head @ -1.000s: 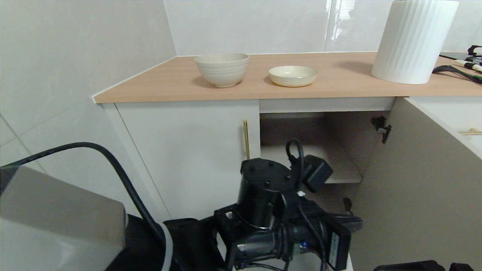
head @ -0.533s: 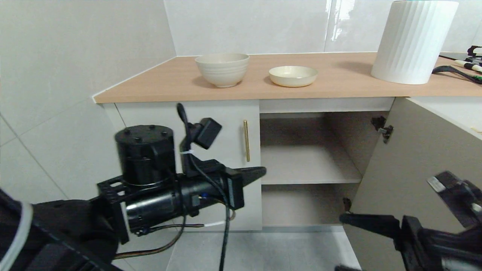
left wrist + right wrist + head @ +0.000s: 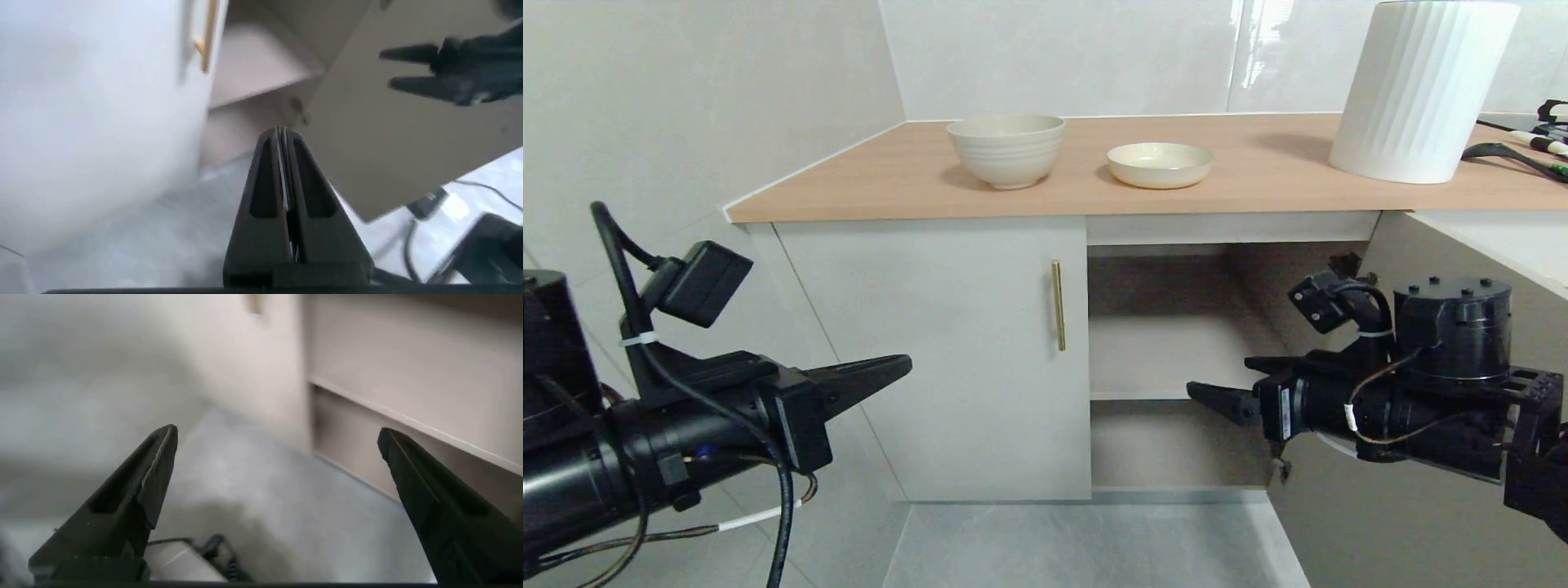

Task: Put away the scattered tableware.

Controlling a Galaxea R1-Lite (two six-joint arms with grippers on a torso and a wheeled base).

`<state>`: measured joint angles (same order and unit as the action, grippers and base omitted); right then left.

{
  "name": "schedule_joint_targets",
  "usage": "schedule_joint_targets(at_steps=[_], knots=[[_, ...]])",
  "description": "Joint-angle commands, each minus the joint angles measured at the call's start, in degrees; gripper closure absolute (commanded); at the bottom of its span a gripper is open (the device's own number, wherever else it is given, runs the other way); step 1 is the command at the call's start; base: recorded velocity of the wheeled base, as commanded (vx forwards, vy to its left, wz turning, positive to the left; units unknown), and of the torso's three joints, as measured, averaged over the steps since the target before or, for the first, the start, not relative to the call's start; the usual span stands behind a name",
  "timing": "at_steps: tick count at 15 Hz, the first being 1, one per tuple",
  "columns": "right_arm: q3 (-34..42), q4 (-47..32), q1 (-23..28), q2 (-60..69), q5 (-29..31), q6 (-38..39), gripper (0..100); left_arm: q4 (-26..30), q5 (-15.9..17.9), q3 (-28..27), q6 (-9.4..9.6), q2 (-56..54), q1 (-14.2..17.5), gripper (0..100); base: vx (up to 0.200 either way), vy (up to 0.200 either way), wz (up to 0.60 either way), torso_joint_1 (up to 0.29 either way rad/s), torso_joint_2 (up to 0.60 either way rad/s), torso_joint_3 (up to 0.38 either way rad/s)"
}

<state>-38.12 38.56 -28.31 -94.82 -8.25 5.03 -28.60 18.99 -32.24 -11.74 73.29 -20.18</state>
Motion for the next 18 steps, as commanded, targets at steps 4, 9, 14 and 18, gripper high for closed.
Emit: schedule_joint_targets(at_steps=[4,9,14,18], knots=[[-2.6,-3.6,0.2,2.3,2.3,0.0,0,-0.3,0.3,-0.4,-0.21,-1.6,0.8,0,0.000,0.000,0.00,0.000,0.00,0.000],[-5.7,-12.5,0.3,6.2,2.3,0.2,0,-0.1,3.3,-0.8,-0.21,-3.9,0.8,0,0.000,0.000,0.00,0.000,0.00,0.000],[-5.6,-13.7,0.2,7.6,2.3,0.2,0,2.1,1.4,-2.6,-0.21,-4.6,1.5,0,0.000,0.000,0.00,0.000,0.00,0.000],[-5.8,-16.0,0.0,10.0,2.3,0.2,0,2.2,1.4,-3.8,-0.30,-5.2,4.2,0,0.200,0.000,0.00,0.000,0.00,0.002]])
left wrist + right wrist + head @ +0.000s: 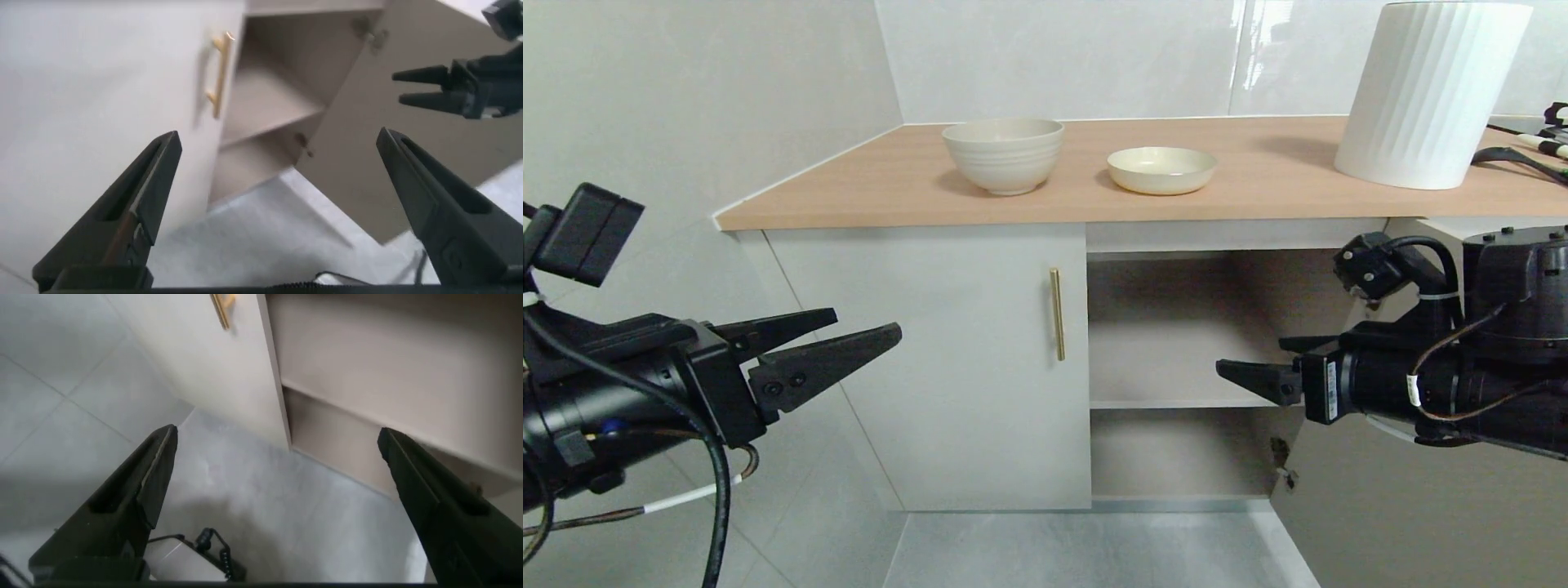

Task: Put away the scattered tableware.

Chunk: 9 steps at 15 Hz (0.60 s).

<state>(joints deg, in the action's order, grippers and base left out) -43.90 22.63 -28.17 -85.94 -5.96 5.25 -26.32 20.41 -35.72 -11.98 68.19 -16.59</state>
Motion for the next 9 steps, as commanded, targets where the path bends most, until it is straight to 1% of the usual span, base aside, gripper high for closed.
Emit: schedule_joint_targets(at_steps=[1,4,9], knots=[[0.0,-0.3,-0.4,1.1,0.0,0.0,0,0.1,0.0,-0.4,-0.15,-0.2,0.6,0,0.200,0.000,0.00,0.017,0.00,-0.002],[0.0,-0.2,-0.4,1.1,-0.1,0.0,0,1.0,0.0,-0.8,-0.15,-0.2,1.0,0,0.200,0.000,0.00,0.007,0.01,0.001],[1.5,0.3,-0.4,2.1,-1.2,-0.1,0,1.0,-0.1,-0.9,-0.32,-0.7,1.4,0,0.000,0.000,0.00,0.000,0.00,0.000]])
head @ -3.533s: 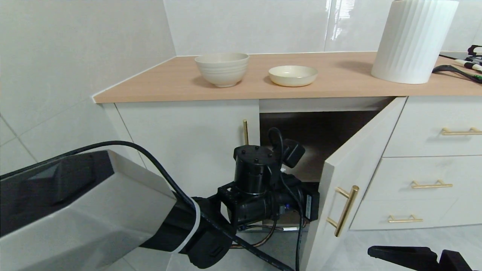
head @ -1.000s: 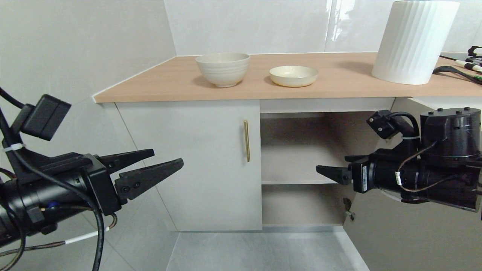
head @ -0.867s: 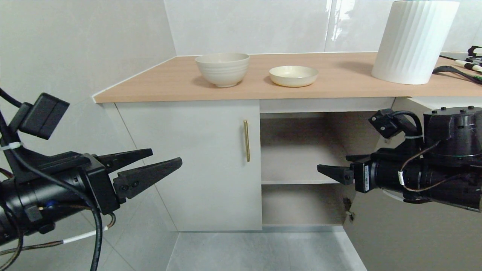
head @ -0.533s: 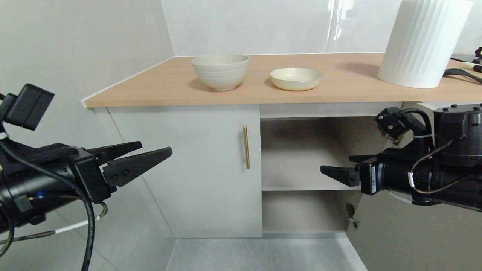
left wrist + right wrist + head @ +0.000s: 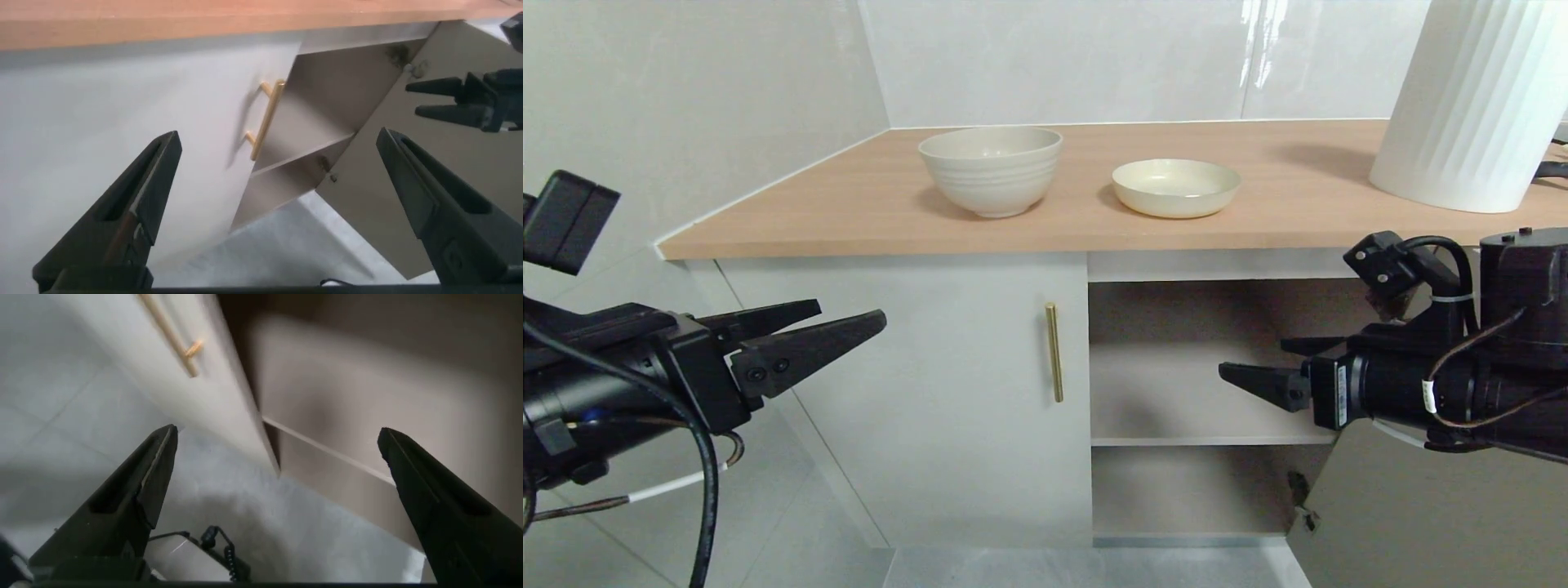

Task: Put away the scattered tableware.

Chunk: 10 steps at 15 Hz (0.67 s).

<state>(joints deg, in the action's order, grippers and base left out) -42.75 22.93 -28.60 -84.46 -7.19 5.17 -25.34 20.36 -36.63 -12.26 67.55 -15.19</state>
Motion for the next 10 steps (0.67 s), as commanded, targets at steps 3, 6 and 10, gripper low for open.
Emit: schedule_joint_targets(at_steps=[3,6,10], knots=[[1.1,1.7,0.0,0.6,0.0,-0.2,0,0.0,0.0,0.0,-0.04,0.0,0.0,0,0.000,0.000,0.00,0.000,0.00,0.000],[2.6,5.4,0.1,0.3,0.0,-0.2,0,0.0,0.0,0.1,-0.04,0.0,0.0,0,0.000,0.000,0.00,0.000,0.00,0.000],[2.9,6.0,0.1,-0.3,0.0,-0.2,0,0.6,0.0,-0.2,0.05,0.0,0.1,0,0.000,0.000,0.00,0.000,0.00,0.000]])
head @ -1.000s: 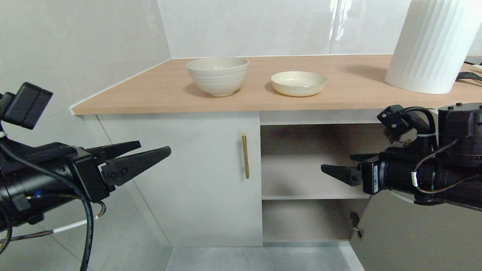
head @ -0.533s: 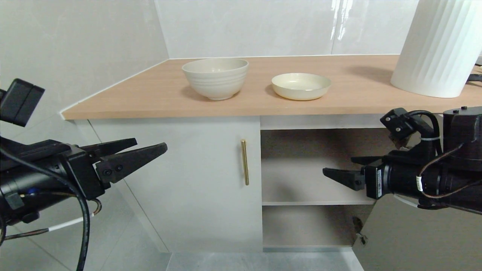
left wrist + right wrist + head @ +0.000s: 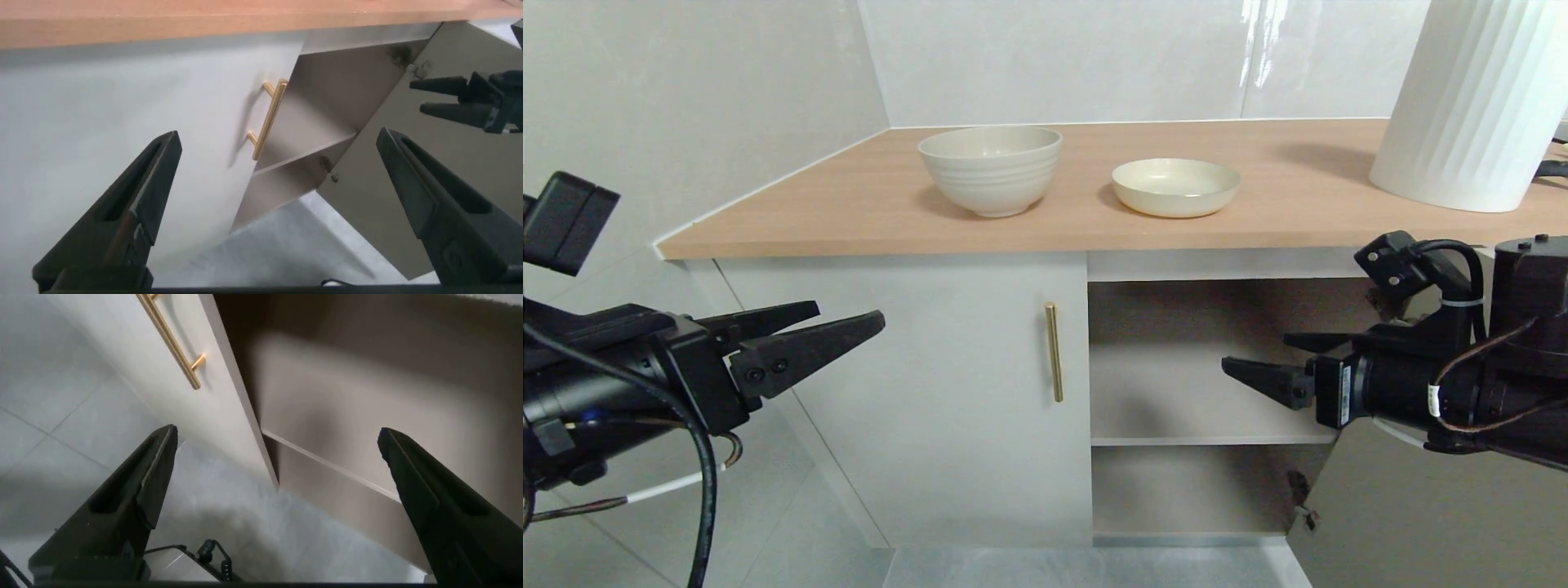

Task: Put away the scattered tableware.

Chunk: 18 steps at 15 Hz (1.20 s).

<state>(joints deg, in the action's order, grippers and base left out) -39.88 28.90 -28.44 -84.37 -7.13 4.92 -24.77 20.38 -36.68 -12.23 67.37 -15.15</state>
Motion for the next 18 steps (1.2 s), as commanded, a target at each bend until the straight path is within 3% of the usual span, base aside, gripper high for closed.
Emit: schedule_joint_targets(at_steps=[1,3,18], knots=[[0.1,0.0,0.0,-0.4,0.0,0.0,0,0.4,0.0,-0.2,-0.08,0.1,0.0,0,0.200,0.000,0.00,0.002,0.00,0.007],[0.1,0.1,0.1,-0.5,0.0,0.0,0,0.4,0.0,-0.1,0.01,0.0,0.0,0,0.200,0.000,0.00,-0.007,0.00,0.002],[1.6,0.8,0.0,0.9,-2.1,-2.3,0,0.6,0.1,-0.1,-0.25,-0.1,0.7,0,0.000,0.000,0.00,0.006,-0.03,-0.026]])
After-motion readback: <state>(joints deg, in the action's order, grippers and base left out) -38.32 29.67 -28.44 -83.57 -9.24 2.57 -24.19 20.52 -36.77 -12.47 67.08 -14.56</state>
